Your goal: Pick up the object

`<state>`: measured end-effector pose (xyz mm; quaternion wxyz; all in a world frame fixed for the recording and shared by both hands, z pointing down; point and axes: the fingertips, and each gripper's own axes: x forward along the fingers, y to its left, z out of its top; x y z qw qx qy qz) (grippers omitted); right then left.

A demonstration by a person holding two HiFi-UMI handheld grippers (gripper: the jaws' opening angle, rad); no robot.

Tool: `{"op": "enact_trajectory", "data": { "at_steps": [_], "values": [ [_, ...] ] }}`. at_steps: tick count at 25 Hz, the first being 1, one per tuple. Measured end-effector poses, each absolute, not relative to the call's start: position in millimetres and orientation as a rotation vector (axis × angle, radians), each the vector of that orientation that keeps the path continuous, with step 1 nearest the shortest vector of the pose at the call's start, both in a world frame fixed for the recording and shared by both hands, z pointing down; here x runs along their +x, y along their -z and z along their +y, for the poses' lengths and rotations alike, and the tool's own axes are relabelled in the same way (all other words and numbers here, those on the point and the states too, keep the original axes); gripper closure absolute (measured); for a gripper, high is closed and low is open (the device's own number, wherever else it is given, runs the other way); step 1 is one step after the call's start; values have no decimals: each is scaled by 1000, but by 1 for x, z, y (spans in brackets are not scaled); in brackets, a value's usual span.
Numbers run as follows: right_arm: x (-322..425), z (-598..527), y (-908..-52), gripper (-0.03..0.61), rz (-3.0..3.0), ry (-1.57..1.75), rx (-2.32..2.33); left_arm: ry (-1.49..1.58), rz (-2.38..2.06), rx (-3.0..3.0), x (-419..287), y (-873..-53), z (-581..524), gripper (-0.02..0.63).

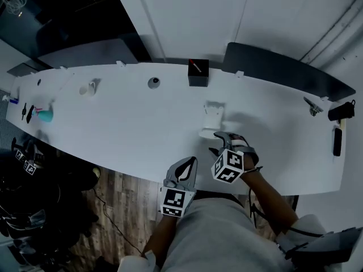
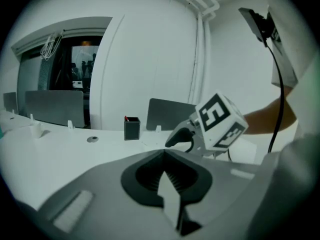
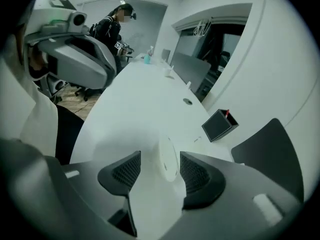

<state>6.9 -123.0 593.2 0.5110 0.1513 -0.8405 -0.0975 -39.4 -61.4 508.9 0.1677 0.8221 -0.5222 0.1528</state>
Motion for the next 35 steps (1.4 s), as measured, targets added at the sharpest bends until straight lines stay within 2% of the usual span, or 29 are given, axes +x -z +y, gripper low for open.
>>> {"op": "enact_trajectory", "data": {
  "at_steps": [7,12,15,25,27,28,35],
  "values": [
    [-1,-150,-636,325,-1860,183,281,-425,-1383,2371,-47,-516,-74,612],
    [5,-154,-656,344,-1772,240,241,-405,-1345,2375,-55,-519,-84,612],
    [4,-152,-656,374,-1757,305,213,-401,-1345,2357,-64,-524,-85,612],
    [-6,-129,-621,385,-1798,566,191,-253,-1222,2233,-87,-545,-95,611],
    [-10,-122,-599,385,-1828,692,192,-165,-1139,2212,-89,-542,-103,446],
    [-12,-119,-586,385,-1839,769,189,-118,-1090,2208,-90,-538,-107,404],
    [-19,-84,-521,385,-1880,1243,121,246,-784,2255,-80,-474,-139,317]
  ]
}}
